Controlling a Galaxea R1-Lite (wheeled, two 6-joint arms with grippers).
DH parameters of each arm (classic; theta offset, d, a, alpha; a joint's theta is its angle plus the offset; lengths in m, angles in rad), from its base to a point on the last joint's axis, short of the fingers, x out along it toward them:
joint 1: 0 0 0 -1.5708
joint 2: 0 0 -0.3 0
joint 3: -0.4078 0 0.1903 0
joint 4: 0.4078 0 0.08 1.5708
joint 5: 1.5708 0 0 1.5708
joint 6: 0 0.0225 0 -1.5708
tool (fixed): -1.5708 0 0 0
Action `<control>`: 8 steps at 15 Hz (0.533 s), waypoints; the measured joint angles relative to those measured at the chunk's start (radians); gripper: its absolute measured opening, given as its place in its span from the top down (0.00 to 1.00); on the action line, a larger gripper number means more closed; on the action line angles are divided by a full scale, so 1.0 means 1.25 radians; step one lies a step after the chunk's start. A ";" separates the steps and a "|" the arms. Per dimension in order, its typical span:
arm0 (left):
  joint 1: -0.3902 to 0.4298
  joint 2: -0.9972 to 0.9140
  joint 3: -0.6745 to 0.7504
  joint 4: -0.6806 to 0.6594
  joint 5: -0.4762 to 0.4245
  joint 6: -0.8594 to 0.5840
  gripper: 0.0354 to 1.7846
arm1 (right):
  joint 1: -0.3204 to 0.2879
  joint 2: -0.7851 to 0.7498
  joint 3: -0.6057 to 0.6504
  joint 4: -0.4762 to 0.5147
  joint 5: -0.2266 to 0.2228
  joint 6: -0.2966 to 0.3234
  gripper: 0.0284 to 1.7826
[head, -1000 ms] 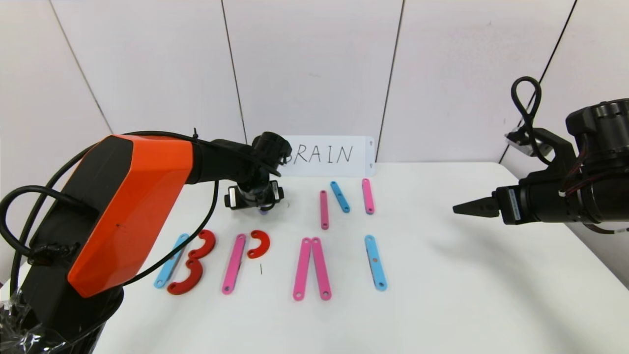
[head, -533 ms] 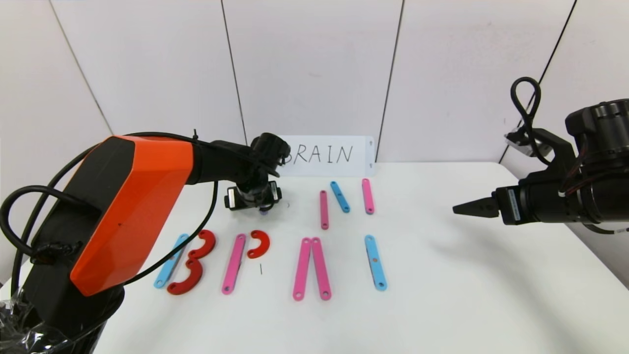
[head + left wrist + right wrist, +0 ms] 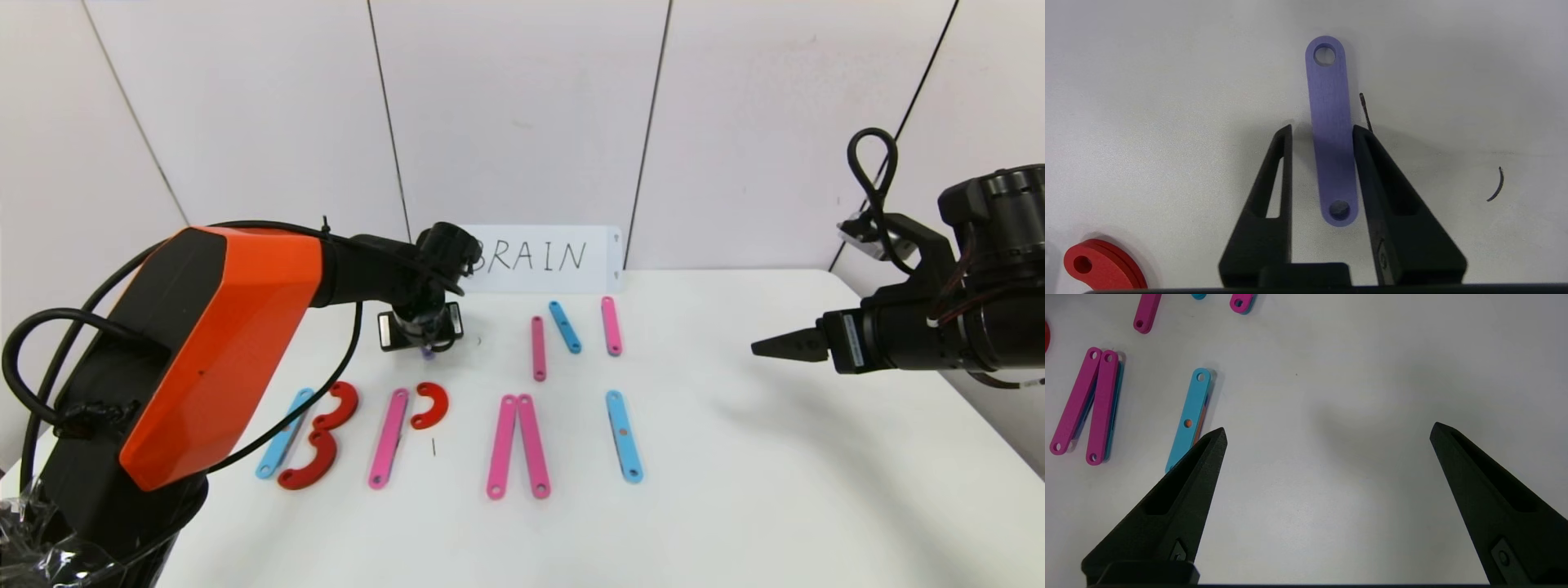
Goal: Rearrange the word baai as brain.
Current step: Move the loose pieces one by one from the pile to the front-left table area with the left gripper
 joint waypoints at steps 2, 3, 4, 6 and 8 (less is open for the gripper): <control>0.000 0.000 0.000 0.000 -0.001 0.000 0.86 | 0.000 0.000 0.000 0.000 0.000 0.000 0.02; 0.000 0.000 0.000 0.000 -0.002 0.000 0.86 | 0.000 0.000 0.000 0.000 0.000 0.000 0.02; 0.000 0.000 0.000 0.000 -0.002 0.000 0.86 | 0.000 0.000 0.000 0.000 0.000 0.000 0.02; 0.000 -0.004 0.000 0.001 -0.002 0.001 0.86 | 0.000 0.000 0.000 0.000 0.000 0.000 0.02; 0.000 -0.014 0.000 0.008 -0.002 -0.003 0.86 | 0.000 0.000 0.000 0.000 0.000 0.000 0.02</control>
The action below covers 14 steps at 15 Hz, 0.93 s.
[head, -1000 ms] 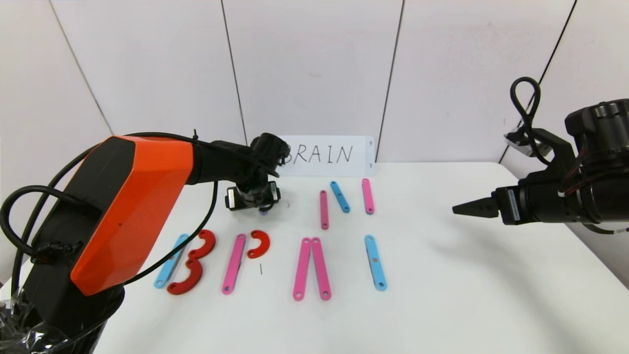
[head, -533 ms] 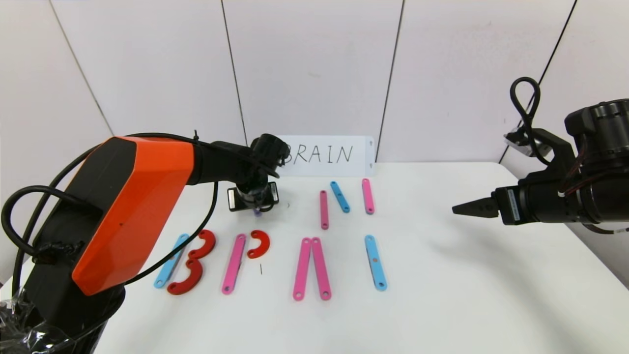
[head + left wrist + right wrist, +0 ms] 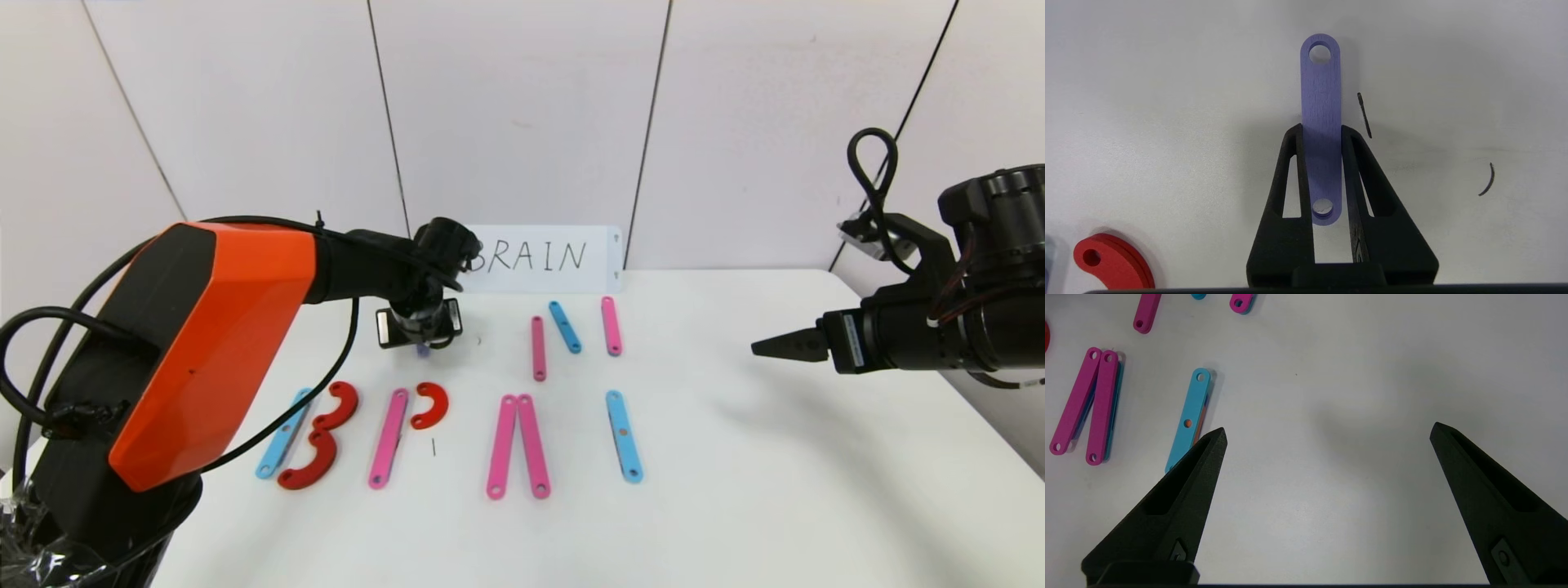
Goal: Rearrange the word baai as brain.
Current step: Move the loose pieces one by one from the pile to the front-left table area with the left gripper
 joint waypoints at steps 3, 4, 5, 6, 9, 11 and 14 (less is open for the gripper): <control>-0.003 -0.038 0.003 0.011 0.002 -0.020 0.86 | 0.000 0.000 0.000 0.000 0.000 0.000 0.02; -0.006 -0.054 0.007 0.023 0.001 -0.034 0.86 | 0.000 0.000 0.000 0.000 0.000 0.000 0.02; -0.013 -0.074 0.011 0.042 0.001 -0.057 0.86 | 0.000 0.000 -0.001 0.000 0.000 0.000 0.02; -0.020 -0.093 0.015 0.065 0.001 -0.080 0.86 | 0.000 0.001 -0.001 0.000 0.000 0.001 0.02; -0.050 -0.143 0.035 0.137 0.000 -0.160 0.86 | 0.000 0.001 -0.001 0.000 0.000 0.001 0.02; -0.069 -0.169 0.066 0.150 -0.001 -0.203 0.86 | -0.001 0.001 -0.001 0.000 0.000 0.001 0.02; -0.094 -0.210 0.148 0.143 -0.002 -0.226 0.86 | -0.001 0.001 -0.001 0.000 0.000 0.001 0.02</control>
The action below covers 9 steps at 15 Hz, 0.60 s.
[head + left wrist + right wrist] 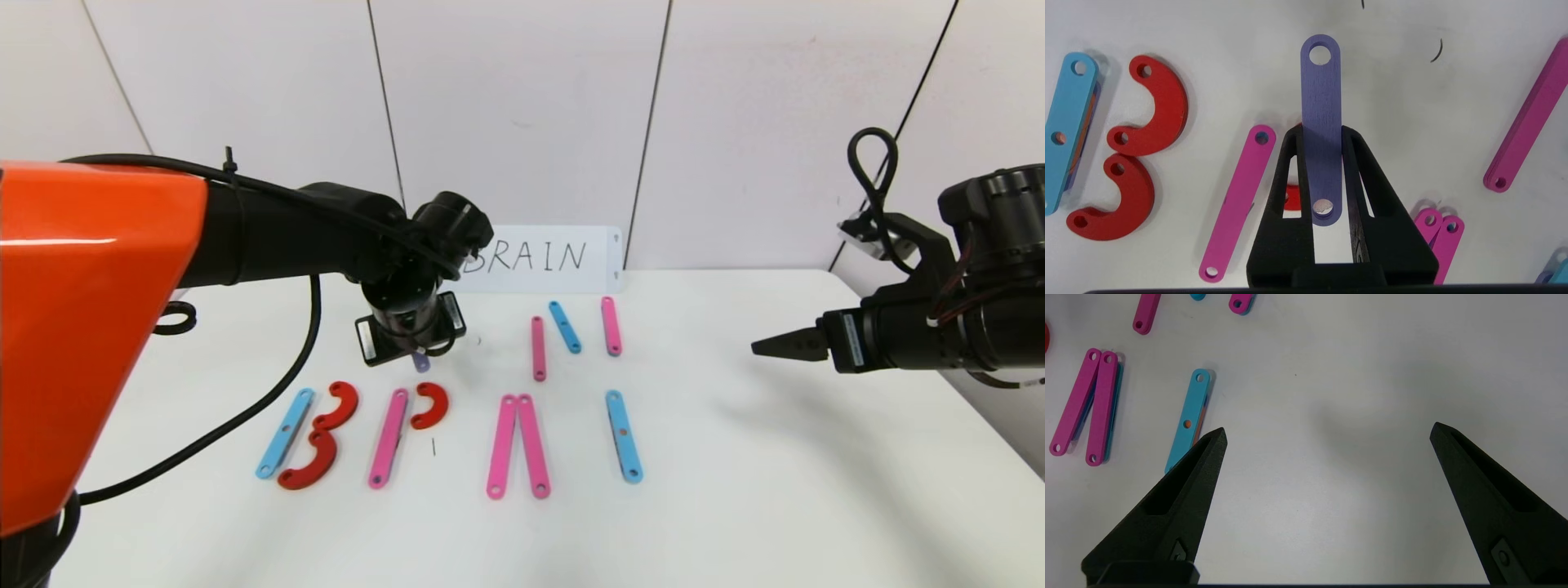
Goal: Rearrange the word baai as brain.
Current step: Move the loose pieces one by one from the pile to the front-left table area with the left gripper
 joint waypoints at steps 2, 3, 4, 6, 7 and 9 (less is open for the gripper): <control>-0.017 -0.036 0.061 -0.006 -0.003 -0.007 0.86 | -0.001 0.002 -0.001 0.000 0.001 0.000 0.02; -0.028 -0.053 0.092 -0.009 -0.007 -0.015 0.86 | -0.002 0.004 -0.001 0.000 0.001 0.000 0.02; -0.039 -0.072 0.125 -0.015 -0.013 -0.021 0.86 | -0.003 0.004 -0.001 0.000 0.003 0.000 0.02; -0.063 -0.105 0.186 -0.043 -0.019 -0.025 0.86 | -0.006 0.006 -0.002 0.000 0.004 0.001 0.02; -0.073 -0.117 0.210 -0.060 -0.021 -0.026 0.86 | -0.006 0.007 -0.002 -0.001 0.005 0.002 0.02; -0.084 -0.136 0.252 -0.084 -0.023 -0.026 0.86 | -0.007 0.008 -0.002 -0.001 0.006 0.002 0.02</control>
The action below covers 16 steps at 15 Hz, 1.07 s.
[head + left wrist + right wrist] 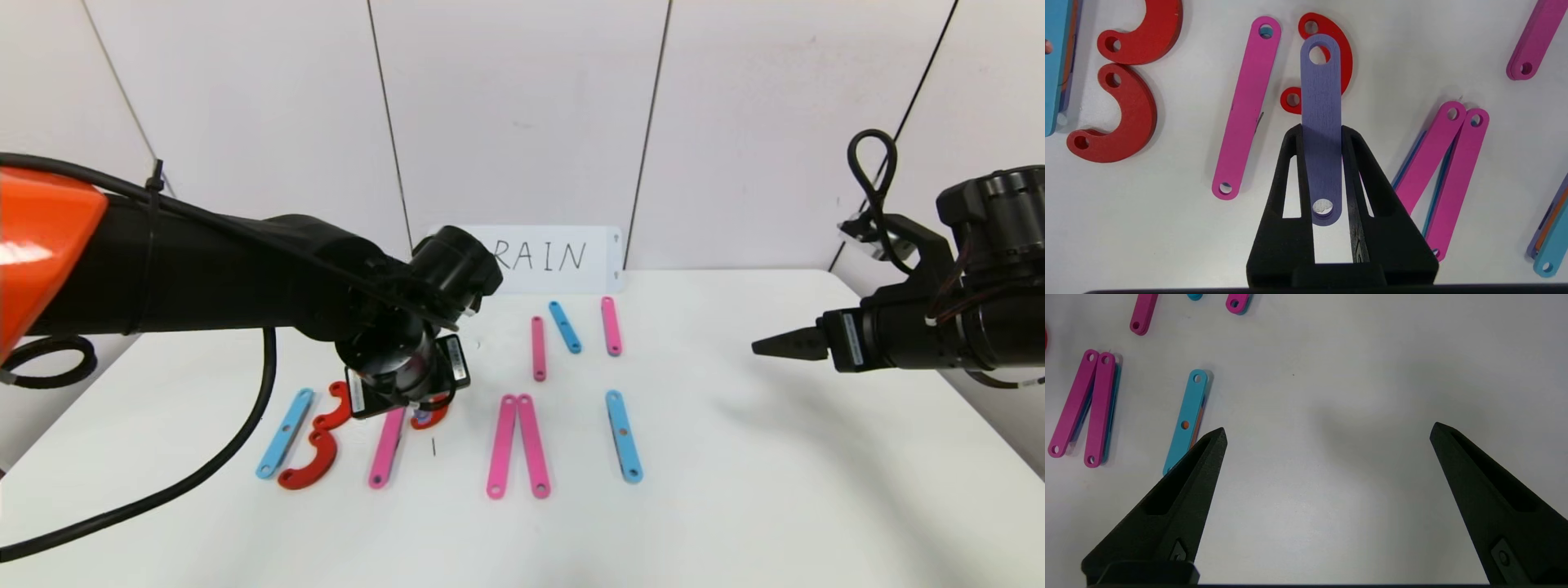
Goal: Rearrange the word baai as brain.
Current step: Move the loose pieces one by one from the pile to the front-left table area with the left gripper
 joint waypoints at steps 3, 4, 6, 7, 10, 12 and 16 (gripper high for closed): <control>-0.013 -0.012 0.050 -0.029 0.001 -0.001 0.86 | -0.002 0.003 0.000 -0.012 0.000 -0.001 0.02; -0.019 -0.014 0.063 -0.038 0.001 -0.005 0.86 | -0.003 0.003 0.002 -0.019 0.000 -0.002 0.02; -0.033 -0.019 0.095 -0.054 0.000 -0.020 0.86 | -0.004 0.004 0.004 -0.022 -0.001 -0.002 0.02; -0.038 -0.021 0.107 -0.056 0.001 -0.026 0.86 | -0.004 0.004 0.004 -0.022 -0.001 -0.003 0.02; -0.052 -0.029 0.141 -0.071 0.002 -0.033 0.86 | -0.004 0.005 0.004 -0.022 -0.001 -0.003 0.02; -0.063 -0.031 0.158 -0.082 0.003 -0.035 0.86 | -0.004 0.006 0.004 -0.022 -0.001 -0.003 0.02; -0.067 -0.030 0.175 -0.085 0.004 -0.050 0.86 | -0.004 0.006 0.004 -0.021 -0.001 -0.003 0.02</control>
